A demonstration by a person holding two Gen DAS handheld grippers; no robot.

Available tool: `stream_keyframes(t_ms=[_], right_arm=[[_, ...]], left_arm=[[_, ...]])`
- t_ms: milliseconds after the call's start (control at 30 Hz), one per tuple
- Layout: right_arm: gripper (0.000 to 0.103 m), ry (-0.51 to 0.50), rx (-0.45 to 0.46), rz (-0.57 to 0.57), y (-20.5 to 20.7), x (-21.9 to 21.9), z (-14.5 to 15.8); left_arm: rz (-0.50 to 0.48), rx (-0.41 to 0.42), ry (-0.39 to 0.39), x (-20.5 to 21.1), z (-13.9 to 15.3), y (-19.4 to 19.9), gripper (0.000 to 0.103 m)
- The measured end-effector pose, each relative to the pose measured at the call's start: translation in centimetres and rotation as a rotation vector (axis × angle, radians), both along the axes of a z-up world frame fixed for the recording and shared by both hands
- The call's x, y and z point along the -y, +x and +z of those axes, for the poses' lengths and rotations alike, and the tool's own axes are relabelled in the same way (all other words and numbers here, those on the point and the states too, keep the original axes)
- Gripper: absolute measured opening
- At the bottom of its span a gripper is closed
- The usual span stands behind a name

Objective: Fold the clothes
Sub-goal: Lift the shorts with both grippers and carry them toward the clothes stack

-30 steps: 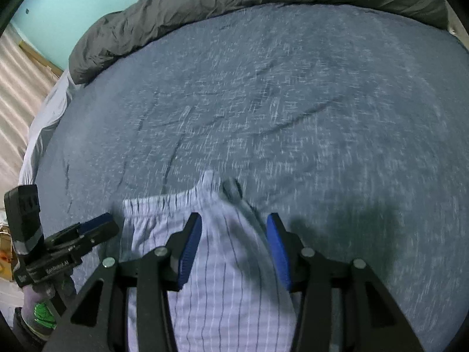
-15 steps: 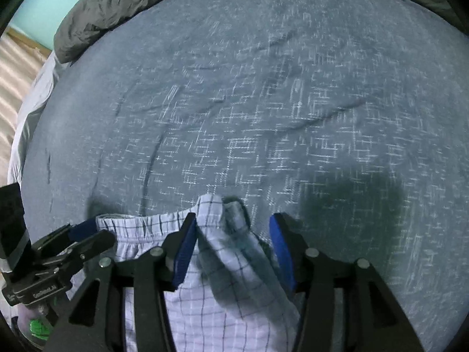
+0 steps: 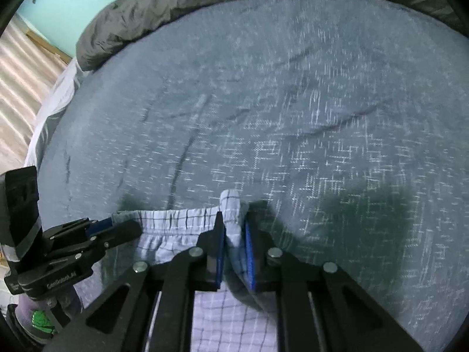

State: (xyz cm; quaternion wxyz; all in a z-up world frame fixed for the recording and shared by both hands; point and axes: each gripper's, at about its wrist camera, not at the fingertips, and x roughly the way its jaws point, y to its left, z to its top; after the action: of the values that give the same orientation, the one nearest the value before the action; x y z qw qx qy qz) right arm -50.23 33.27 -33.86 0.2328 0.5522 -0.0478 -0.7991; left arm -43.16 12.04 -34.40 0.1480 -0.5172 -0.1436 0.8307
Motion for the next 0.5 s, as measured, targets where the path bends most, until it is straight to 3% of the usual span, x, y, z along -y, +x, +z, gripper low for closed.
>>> stream_keyframes(t_ms=[500], right_arm=[[0.010,-0.032,-0.238,-0.045,6.6,-2.1,12.2]], left_arm=[[-0.035,-0.177,-0.055,-3.0,13.2,4.6,0.017]])
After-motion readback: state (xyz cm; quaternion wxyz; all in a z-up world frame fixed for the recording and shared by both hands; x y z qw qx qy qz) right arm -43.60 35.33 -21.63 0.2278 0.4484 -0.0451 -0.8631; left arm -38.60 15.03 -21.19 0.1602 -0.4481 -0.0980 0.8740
